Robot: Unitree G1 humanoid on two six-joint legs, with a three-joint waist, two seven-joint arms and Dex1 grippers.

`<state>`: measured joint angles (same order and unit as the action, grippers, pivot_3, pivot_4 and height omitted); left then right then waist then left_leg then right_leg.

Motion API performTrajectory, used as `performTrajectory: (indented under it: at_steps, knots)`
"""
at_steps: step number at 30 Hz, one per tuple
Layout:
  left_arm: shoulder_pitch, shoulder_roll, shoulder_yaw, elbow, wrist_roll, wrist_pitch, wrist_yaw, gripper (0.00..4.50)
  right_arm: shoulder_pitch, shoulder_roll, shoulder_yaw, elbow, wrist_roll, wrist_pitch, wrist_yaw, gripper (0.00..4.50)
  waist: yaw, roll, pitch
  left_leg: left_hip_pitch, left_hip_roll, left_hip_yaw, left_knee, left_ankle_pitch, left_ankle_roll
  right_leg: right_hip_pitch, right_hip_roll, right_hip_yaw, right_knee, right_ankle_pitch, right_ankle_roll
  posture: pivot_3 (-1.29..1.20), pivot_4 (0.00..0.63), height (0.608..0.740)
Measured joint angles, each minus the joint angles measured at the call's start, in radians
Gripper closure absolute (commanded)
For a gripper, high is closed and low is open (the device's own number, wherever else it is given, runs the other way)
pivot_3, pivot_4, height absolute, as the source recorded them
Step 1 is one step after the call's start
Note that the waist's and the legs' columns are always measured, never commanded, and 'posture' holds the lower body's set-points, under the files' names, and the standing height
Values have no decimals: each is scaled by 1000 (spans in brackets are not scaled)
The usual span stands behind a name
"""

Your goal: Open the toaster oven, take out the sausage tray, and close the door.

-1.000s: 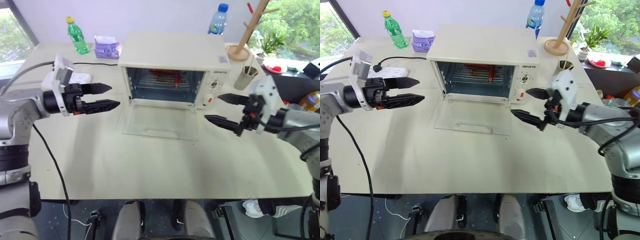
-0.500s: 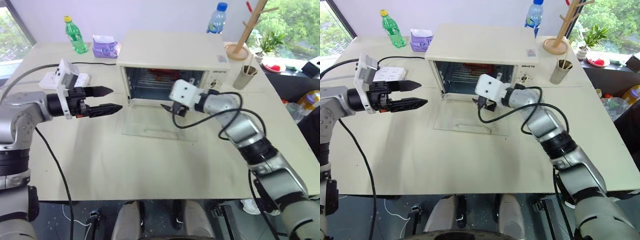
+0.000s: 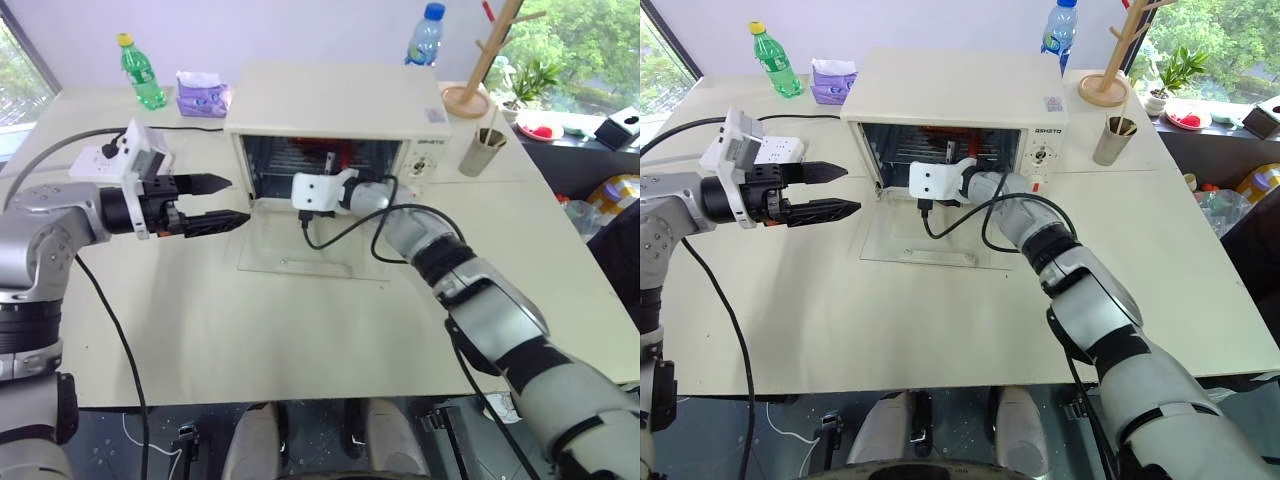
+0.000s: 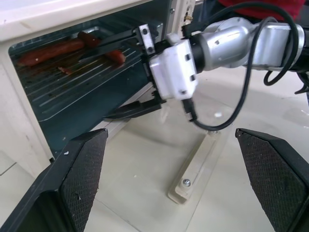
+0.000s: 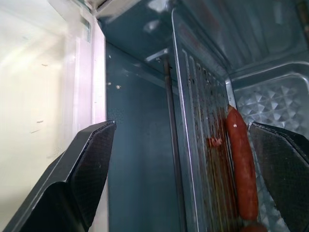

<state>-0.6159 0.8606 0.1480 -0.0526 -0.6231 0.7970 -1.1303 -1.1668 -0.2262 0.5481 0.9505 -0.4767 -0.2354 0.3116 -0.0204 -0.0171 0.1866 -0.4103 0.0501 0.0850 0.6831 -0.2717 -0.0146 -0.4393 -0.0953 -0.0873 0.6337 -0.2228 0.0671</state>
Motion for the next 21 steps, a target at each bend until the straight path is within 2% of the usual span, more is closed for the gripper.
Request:
performTrajectory:
  at_steps: [4, 7, 11, 18, 19, 20, 21]
  knots:
    - [0, 0, 0, -1, 0, 0, 4, 12, -49, 34, 6, 136, -51, -43, -69, 0, -1, 0, 0, 0, 0, 0, 0, 0, 0, 0, 0, 0, 0, 0, 0, 0, 150, 722]
    - [-1, -9, -1, -1, 0, -2, 10, 0, -79, 52, 6, 210, -72, -49, -112, 822, -2, 0, 0, 0, 0, 0, 0, 0, -1, 0, 0, 0, 0, 0, 0, 0, 150, 722]
    - [-1, -19, -8, 1, 0, -2, 13, 0, -92, 59, 4, 262, -91, -61, -143, 2798, -2, 0, 0, 0, 0, 0, 0, 0, -1, 0, 0, 0, 0, 0, 0, 0, 150, 722]
    - [-14, -26, -16, 12, 1, -7, 13, 0, -93, 67, 1, 281, -100, -73, -157, 2798, -4, 0, 0, 0, 0, 0, 0, 1, -1, 0, 0, 0, 0, 0, 0, 0, 150, 722]
    - [-15, -28, -16, 12, 1, -8, 13, 0, -93, 67, 1, 281, -100, -74, -157, 3367, -4, 0, 0, 0, 0, 0, 0, 1, -1, 0, 0, 0, 0, 0, 0, 0, 150, 722]
    - [-15, -30, -18, 13, 1, -11, 12, 0, -93, 67, -1, 281, -100, -76, -161, 3617, -4, 0, 0, 0, 0, 0, 0, 1, -1, 0, 0, 0, 0, 0, 0, 0, 150, 722]
    - [-16, -32, -18, 14, 1, -17, 12, 0, -97, 67, -4, 281, -100, -76, -167, 4147, -4, 0, 0, 0, 0, 0, 0, 1, -1, 0, 0, 0, 0, 0, 0, 0, 150, 722]
